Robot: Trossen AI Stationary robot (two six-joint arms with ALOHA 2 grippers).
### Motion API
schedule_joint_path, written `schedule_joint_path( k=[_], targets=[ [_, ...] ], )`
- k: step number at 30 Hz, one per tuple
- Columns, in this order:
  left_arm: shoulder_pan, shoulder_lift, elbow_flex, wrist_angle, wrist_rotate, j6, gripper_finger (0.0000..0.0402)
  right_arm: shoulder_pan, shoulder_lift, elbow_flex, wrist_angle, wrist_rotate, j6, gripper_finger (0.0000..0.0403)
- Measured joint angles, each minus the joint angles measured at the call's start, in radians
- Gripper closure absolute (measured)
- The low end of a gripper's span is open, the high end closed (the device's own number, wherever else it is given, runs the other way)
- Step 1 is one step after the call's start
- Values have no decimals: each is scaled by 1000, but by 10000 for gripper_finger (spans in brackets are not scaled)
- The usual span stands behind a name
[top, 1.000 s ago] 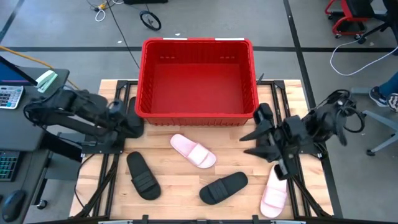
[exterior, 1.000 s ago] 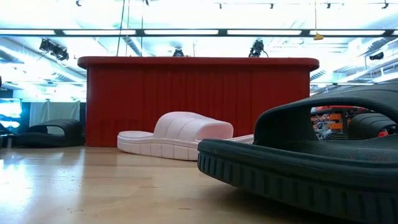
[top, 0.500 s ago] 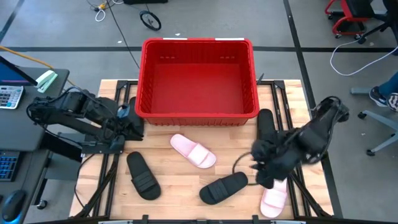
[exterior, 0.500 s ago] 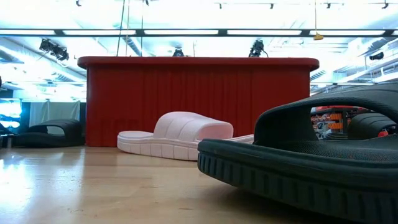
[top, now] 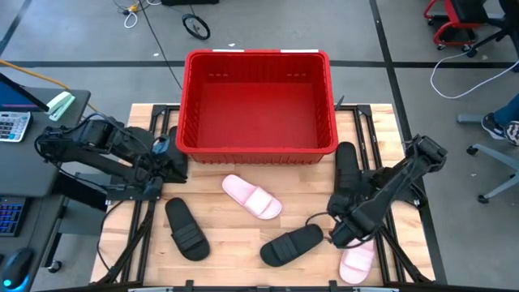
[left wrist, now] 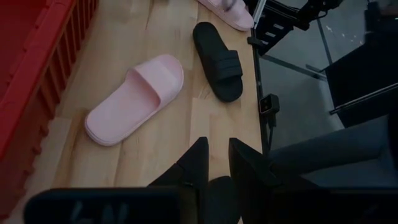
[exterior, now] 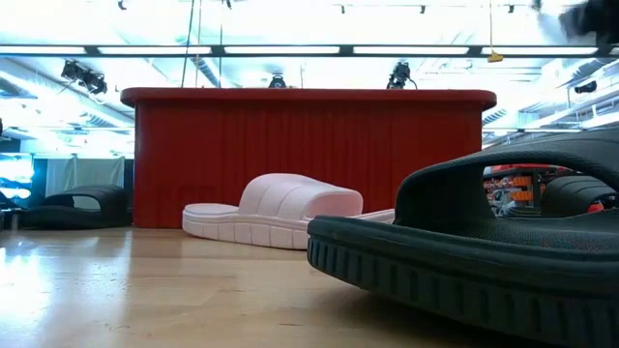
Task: Pick and place slides into bin
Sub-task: Put the black slide into the red bin
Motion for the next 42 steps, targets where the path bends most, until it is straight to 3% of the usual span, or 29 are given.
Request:
schedule_joint_path(
  k=[8, 14, 23, 37, 42],
  targets=[
    [0, 0, 0, 2, 0, 0, 336, -94, -28, -179, 70, 76, -5, 264],
    [0, 0, 0, 2, 0, -4, 346, -147, -38, -290, 205, 52, -91, 264],
    [0, 0, 0, 2, 0, -3, 350, -204, -39, -304, 186, 196, -27, 264],
    [0, 0, 0, 7, -1, -12, 353, -281, -40, -378, 258, 249, -33, 264],
    [0, 0, 0, 8, 0, -45, 350, -277, -39, -352, 255, 205, -32, 264]
  ],
)
